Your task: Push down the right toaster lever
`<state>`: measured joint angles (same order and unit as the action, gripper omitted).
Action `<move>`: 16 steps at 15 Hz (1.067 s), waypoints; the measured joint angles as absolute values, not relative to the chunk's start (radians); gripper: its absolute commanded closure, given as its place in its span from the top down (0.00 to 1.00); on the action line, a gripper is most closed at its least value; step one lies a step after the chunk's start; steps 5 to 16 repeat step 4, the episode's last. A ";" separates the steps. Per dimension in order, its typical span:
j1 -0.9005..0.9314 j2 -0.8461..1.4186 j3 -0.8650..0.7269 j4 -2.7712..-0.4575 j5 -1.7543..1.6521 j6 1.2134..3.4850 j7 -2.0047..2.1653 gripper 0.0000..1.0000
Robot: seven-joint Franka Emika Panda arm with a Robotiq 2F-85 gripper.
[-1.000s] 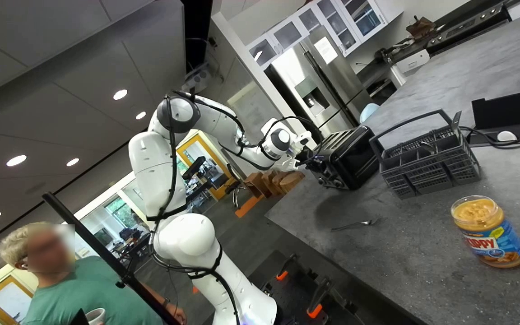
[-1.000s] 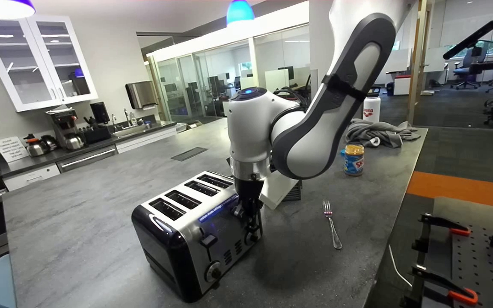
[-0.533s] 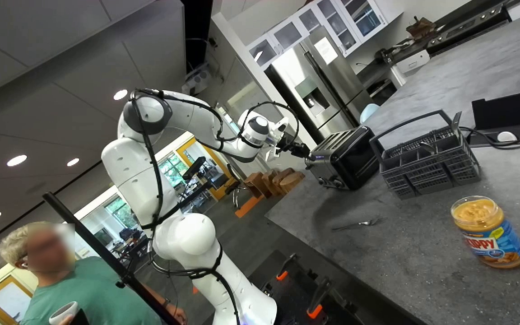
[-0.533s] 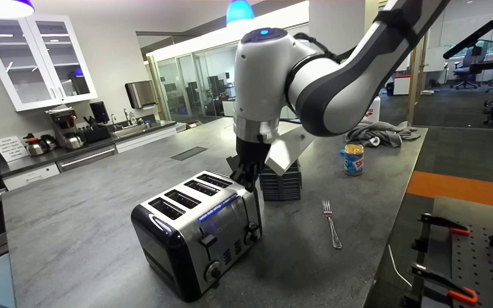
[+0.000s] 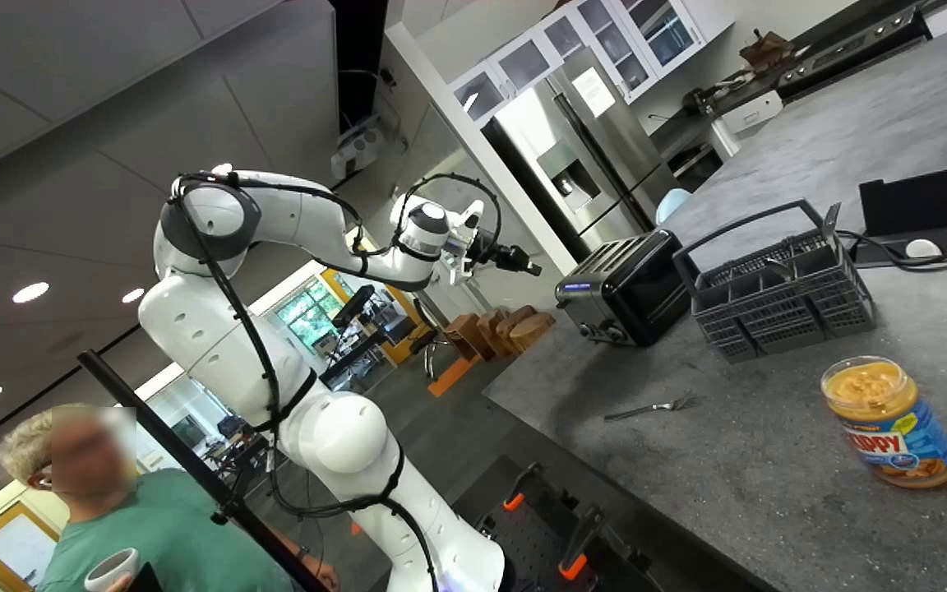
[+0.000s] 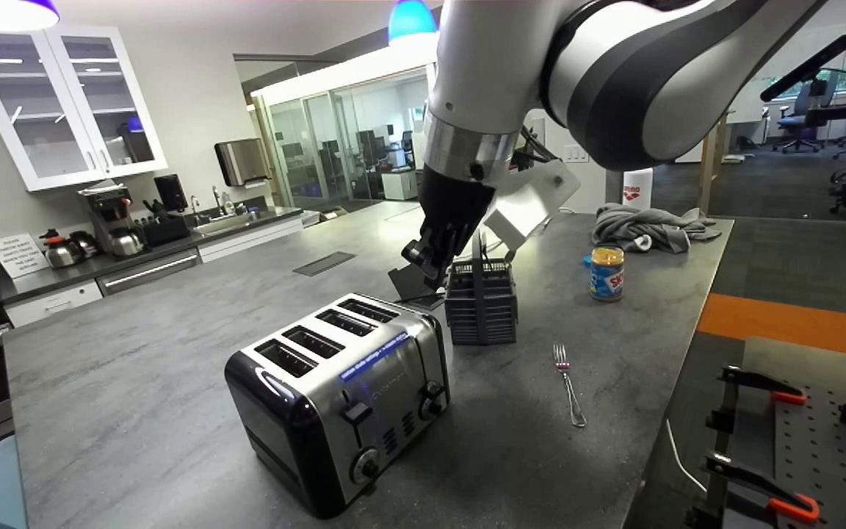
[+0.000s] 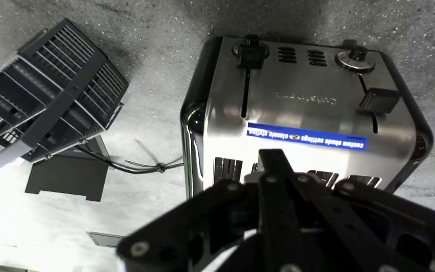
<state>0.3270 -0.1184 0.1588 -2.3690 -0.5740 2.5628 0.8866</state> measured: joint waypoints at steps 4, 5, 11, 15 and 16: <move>0.288 -0.160 0.214 -2.399 -0.515 2.562 0.866 0.00; 0.288 -0.160 0.214 -2.399 -0.515 2.562 0.866 0.00; 0.288 -0.160 0.214 -2.399 -0.515 2.562 0.866 0.00; 0.288 -0.160 0.214 -2.399 -0.515 2.562 0.866 0.00; 0.288 -0.160 0.214 -2.399 -0.515 2.562 0.866 0.00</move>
